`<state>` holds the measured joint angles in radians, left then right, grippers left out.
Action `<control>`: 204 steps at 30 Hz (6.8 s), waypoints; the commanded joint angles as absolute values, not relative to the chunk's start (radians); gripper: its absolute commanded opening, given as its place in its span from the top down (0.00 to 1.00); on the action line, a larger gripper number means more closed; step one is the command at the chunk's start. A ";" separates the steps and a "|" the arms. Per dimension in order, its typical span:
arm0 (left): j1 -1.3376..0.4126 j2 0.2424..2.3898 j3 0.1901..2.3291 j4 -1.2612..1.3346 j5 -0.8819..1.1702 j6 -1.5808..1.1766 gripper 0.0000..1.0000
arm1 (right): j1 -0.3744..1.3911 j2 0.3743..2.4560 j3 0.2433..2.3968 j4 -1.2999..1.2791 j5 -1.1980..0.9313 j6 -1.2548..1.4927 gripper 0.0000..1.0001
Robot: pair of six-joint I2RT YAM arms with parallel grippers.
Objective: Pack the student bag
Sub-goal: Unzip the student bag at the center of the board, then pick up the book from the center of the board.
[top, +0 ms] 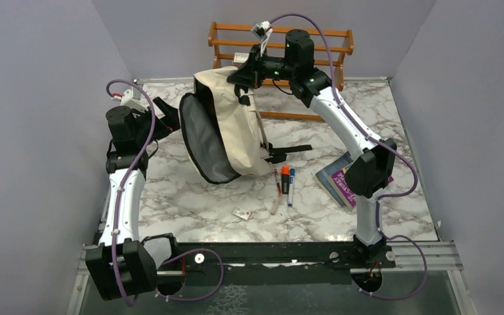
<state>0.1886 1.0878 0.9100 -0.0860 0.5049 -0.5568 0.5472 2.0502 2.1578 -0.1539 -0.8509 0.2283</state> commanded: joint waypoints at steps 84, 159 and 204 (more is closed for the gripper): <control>-0.215 1.483 1.016 0.120 0.320 -0.555 0.65 | 0.456 1.979 2.092 0.003 -0.851 0.383 1.00; -0.175 1.762 1.391 -0.388 0.298 -0.197 1.00 | 0.403 1.350 0.926 -0.235 0.352 0.518 0.38; -0.201 1.796 1.316 -0.354 0.388 -0.206 1.00 | -0.159 0.791 0.456 -0.582 0.160 0.849 0.11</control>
<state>-0.1967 1.7882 1.3270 -0.3786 0.3332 -0.2028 -0.1585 0.8291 0.4362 -0.4641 0.2035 0.8326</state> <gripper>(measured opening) 0.015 0.877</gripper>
